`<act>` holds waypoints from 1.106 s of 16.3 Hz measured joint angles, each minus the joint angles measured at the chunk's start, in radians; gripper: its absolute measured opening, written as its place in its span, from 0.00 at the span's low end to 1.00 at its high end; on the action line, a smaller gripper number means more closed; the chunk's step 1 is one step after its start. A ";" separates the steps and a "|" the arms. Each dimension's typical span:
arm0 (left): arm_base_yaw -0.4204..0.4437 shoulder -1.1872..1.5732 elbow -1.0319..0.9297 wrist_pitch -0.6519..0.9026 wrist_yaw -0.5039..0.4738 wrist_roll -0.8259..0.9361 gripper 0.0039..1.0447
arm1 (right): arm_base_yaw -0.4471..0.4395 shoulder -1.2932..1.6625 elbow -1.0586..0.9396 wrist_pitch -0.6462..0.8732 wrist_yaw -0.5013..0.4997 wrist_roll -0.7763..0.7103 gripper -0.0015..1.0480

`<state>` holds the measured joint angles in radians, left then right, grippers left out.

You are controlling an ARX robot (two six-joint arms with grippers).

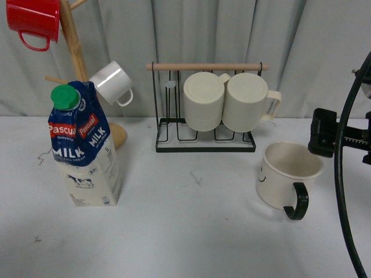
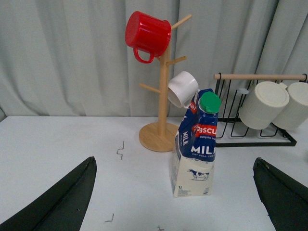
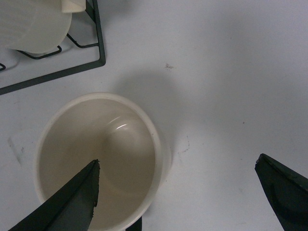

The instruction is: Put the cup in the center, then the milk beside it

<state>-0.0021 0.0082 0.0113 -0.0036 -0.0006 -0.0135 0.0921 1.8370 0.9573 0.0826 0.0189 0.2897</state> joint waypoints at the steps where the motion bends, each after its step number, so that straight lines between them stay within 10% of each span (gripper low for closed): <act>1: 0.000 0.000 0.000 0.000 0.000 0.000 0.94 | 0.001 0.027 0.013 0.000 -0.012 0.006 0.94; 10: 0.000 0.000 0.000 0.000 0.000 0.000 0.94 | 0.006 0.176 0.084 0.020 -0.060 0.039 0.90; 18: 0.000 0.000 0.000 0.000 0.000 0.000 0.94 | 0.011 0.170 0.088 0.014 -0.059 0.039 0.06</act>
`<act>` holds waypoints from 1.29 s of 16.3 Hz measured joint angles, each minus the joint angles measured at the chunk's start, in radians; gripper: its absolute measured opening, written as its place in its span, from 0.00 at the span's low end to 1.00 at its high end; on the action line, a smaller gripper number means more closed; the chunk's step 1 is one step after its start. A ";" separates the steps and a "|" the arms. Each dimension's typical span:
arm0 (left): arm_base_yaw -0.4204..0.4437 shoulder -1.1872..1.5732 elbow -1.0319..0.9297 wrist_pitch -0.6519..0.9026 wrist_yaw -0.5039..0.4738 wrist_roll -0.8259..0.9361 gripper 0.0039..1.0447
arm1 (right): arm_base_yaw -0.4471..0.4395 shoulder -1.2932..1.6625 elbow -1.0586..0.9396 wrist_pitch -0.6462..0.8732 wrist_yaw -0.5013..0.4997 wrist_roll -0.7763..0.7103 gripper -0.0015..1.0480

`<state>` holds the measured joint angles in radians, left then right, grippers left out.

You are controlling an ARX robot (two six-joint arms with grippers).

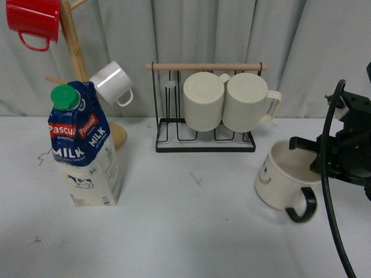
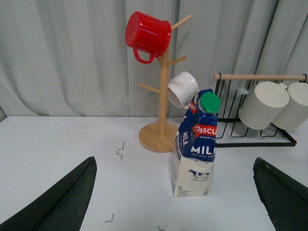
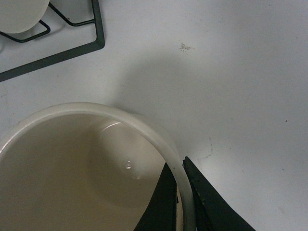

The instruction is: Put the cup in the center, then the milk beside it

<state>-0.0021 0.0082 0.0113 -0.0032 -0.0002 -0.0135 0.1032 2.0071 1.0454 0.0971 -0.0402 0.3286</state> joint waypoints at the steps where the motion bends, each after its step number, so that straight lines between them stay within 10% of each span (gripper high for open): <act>1: 0.000 0.000 0.000 0.000 0.000 0.000 0.94 | 0.010 -0.019 -0.009 -0.006 -0.003 0.002 0.03; 9: 0.000 0.000 0.000 0.000 0.000 0.000 0.94 | 0.205 -0.051 0.098 -0.150 0.038 0.046 0.03; 21: 0.000 0.000 0.000 0.000 0.000 0.000 0.94 | 0.231 0.096 0.259 -0.263 0.089 -0.012 0.03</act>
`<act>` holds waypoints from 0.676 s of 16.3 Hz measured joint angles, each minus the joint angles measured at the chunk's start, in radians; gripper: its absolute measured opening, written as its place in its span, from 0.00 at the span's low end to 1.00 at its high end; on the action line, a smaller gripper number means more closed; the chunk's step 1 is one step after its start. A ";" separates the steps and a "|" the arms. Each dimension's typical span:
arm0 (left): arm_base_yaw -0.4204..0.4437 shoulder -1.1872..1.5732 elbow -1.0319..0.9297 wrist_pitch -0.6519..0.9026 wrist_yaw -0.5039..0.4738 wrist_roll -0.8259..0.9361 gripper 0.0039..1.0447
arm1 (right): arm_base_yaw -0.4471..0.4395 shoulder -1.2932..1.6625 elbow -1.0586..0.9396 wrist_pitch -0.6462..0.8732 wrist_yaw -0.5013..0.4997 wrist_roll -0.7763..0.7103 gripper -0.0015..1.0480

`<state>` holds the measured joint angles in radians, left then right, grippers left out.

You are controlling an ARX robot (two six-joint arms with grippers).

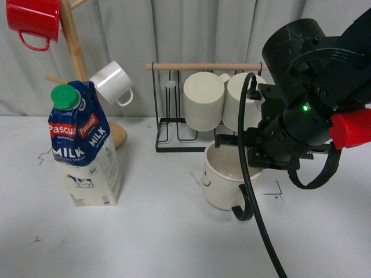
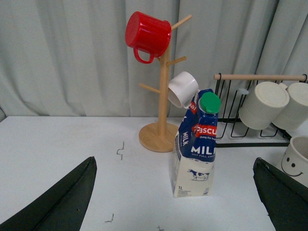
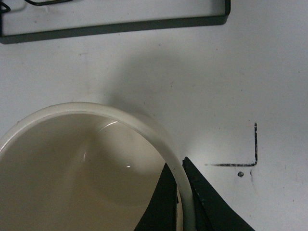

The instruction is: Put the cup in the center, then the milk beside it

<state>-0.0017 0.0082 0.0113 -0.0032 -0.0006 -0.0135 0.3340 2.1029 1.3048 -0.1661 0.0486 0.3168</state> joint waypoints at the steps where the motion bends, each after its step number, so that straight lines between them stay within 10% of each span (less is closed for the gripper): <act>1: 0.000 0.000 0.000 0.000 0.000 0.000 0.94 | 0.000 0.010 0.016 0.001 0.000 0.000 0.03; 6: 0.000 0.000 0.000 0.000 0.000 0.000 0.94 | 0.001 0.030 0.030 -0.015 0.003 -0.011 0.03; 11: 0.000 0.000 0.000 0.000 0.000 0.000 0.94 | -0.001 0.022 0.022 0.007 -0.029 -0.030 0.52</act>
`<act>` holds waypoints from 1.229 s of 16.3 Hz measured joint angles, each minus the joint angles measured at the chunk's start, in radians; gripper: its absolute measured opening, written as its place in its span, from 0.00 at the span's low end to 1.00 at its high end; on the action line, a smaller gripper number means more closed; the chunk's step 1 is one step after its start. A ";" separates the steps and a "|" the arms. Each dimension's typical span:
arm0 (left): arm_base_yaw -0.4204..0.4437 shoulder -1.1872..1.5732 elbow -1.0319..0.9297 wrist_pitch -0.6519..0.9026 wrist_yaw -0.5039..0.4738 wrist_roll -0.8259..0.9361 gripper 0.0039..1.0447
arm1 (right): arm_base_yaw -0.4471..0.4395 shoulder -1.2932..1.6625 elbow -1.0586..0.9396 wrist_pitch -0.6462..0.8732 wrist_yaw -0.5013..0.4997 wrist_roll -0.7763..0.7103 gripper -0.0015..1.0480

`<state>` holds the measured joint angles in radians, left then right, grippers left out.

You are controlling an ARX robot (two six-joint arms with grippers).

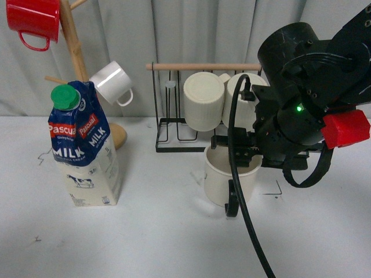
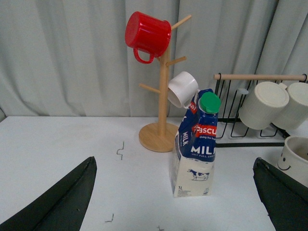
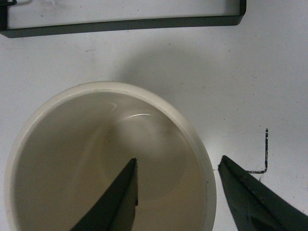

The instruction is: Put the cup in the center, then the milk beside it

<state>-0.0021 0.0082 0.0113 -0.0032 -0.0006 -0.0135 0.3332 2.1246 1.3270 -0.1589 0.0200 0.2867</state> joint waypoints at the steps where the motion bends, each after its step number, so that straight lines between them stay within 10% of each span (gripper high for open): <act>1: 0.000 0.000 0.000 0.000 0.000 0.000 0.94 | 0.000 -0.018 -0.017 0.019 -0.015 -0.004 0.61; 5: 0.000 0.000 0.000 0.000 0.000 0.000 0.94 | -0.001 -0.200 -0.153 0.159 -0.094 -0.026 0.95; 8: 0.000 0.000 0.000 0.000 0.000 0.000 0.94 | -0.008 -0.496 -0.375 0.310 -0.245 0.015 0.94; 12: 0.000 0.000 0.000 0.000 0.000 0.000 0.94 | -0.134 -0.902 -0.904 0.927 0.145 -0.208 0.59; 17: 0.000 0.000 0.000 0.000 0.000 0.000 0.94 | -0.333 -1.273 -1.208 0.871 -0.014 -0.271 0.06; 20: 0.000 0.000 0.000 0.000 0.000 0.000 0.94 | -0.333 -1.406 -1.255 0.798 -0.018 -0.280 0.02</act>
<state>-0.0017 0.0082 0.0113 -0.0032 -0.0006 -0.0139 -0.0002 0.7189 0.0723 0.6392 0.0025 0.0067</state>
